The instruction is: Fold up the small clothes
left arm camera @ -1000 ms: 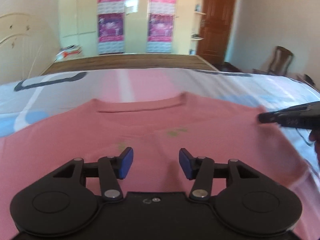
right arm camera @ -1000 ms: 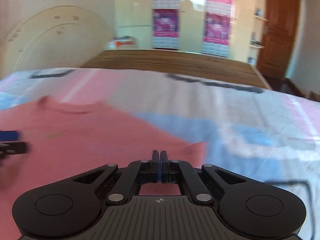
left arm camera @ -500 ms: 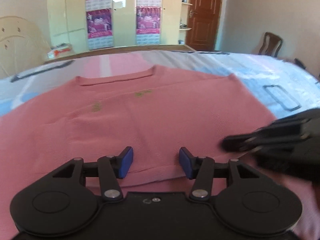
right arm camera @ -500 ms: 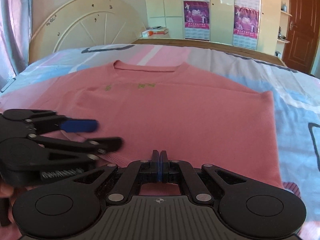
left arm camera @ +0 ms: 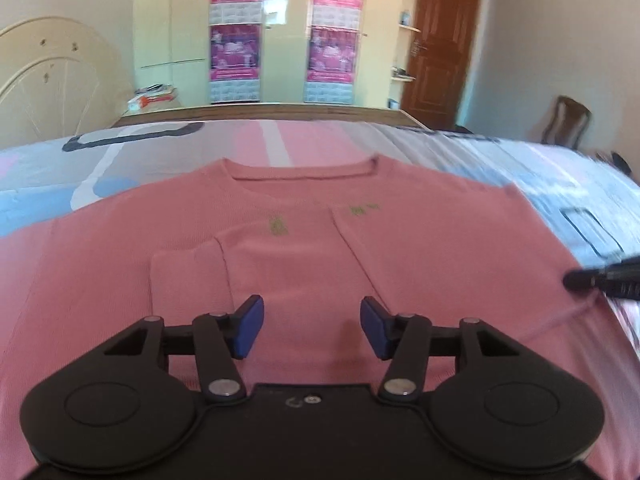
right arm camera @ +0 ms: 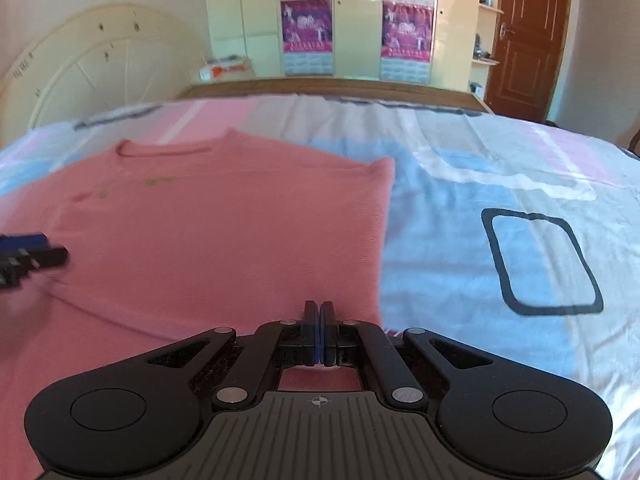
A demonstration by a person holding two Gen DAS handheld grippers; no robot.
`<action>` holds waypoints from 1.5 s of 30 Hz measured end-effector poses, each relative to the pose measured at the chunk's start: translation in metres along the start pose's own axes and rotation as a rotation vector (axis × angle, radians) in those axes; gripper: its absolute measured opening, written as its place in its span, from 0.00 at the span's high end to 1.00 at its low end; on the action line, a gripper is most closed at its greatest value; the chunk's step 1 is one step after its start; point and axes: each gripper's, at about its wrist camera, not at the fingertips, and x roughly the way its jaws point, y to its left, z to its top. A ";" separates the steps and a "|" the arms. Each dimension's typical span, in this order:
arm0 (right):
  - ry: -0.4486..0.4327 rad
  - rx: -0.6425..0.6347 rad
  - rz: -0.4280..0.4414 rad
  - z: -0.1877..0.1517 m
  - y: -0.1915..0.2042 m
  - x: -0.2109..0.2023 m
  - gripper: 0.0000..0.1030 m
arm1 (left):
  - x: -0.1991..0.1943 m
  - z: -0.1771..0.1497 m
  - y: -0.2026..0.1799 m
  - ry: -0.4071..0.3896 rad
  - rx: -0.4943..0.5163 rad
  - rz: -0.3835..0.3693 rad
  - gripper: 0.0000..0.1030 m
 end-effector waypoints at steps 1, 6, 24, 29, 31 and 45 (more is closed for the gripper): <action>0.003 -0.007 -0.007 0.003 -0.002 0.007 1.00 | 0.006 0.004 0.004 0.001 -0.012 0.004 0.51; -0.028 0.002 -0.027 0.036 -0.019 0.033 1.00 | 0.024 0.025 0.017 -0.001 -0.032 0.032 0.50; -0.058 -0.007 -0.062 0.080 -0.038 0.058 1.00 | 0.027 0.030 0.007 -0.006 0.030 0.048 0.48; -0.053 -0.058 -0.005 0.074 -0.018 0.063 1.00 | 0.040 0.024 -0.005 0.036 0.056 0.065 0.48; -0.036 -0.045 -0.036 0.072 -0.024 0.072 1.00 | 0.043 0.020 0.002 0.050 0.045 0.064 0.49; -0.034 0.070 -0.008 0.056 -0.011 0.029 1.00 | -0.046 -0.007 0.083 0.002 -0.111 0.216 0.25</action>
